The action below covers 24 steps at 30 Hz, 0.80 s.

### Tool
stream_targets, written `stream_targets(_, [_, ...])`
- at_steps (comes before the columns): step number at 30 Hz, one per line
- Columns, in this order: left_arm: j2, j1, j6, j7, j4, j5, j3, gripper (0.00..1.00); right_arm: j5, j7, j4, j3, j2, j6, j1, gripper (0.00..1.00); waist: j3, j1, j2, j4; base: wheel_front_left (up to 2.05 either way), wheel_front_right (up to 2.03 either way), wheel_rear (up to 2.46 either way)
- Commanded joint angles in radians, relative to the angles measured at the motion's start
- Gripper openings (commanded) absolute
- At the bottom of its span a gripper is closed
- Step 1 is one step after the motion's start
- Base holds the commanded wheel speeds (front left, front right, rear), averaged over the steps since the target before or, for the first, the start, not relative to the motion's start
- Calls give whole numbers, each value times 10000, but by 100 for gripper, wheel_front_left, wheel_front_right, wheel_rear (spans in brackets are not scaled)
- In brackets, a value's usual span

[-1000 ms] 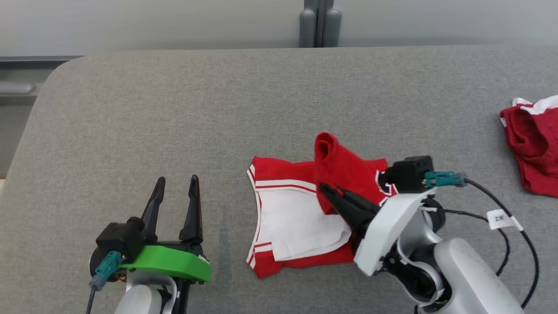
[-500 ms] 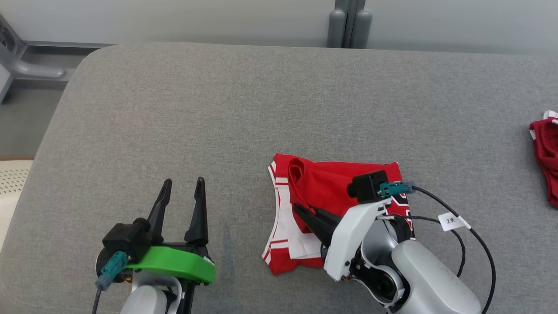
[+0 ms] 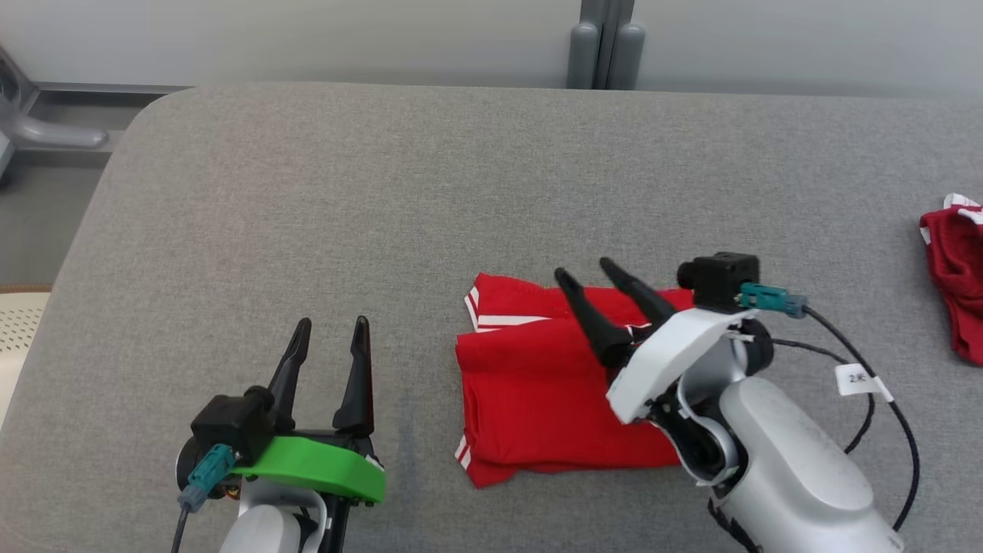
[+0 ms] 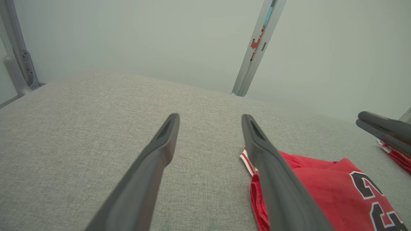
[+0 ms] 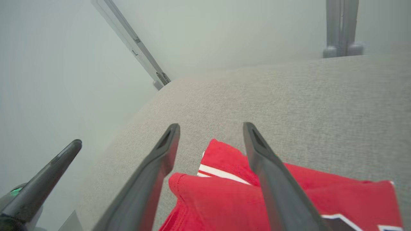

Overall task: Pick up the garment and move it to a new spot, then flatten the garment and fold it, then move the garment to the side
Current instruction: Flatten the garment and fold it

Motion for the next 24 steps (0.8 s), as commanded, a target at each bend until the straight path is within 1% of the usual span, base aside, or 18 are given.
stream_targets(1, [-22, 72, -51, -24, 10, 119, 45, 100, -279, -304, 56, -241, -87, -4, -107, 100, 11, 0, 0, -69, 0, 0, 0])
stream_targets(5, [-37, -140, -35, -26, -9, 275, 23, 100, -1282, -1196, 152, -1071, -360, -4, -102, 100, -31, 0, 0, -228, 0, 0, 0])
stream_targets(11, [-65, -358, 134, -24, 143, 444, -19, 100, -2778, -2249, 262, -2216, -434, -4, 467, 100, -292, 0, 0, -484, 0, 0, 0])
stream_targets(17, [-96, -95, 312, -24, 377, 456, 176, 100, -3771, -2669, 380, -3038, -204, -5, 1307, 100, -707, 0, 0, -663, 0, 0, 0])
stream_targets(24, [-127, 568, 387, -24, 319, 641, 510, 100, -4526, -2900, 541, -3934, 172, -4, 2296, 100, -1081, 0, 0, -688, 0, 0, 0])
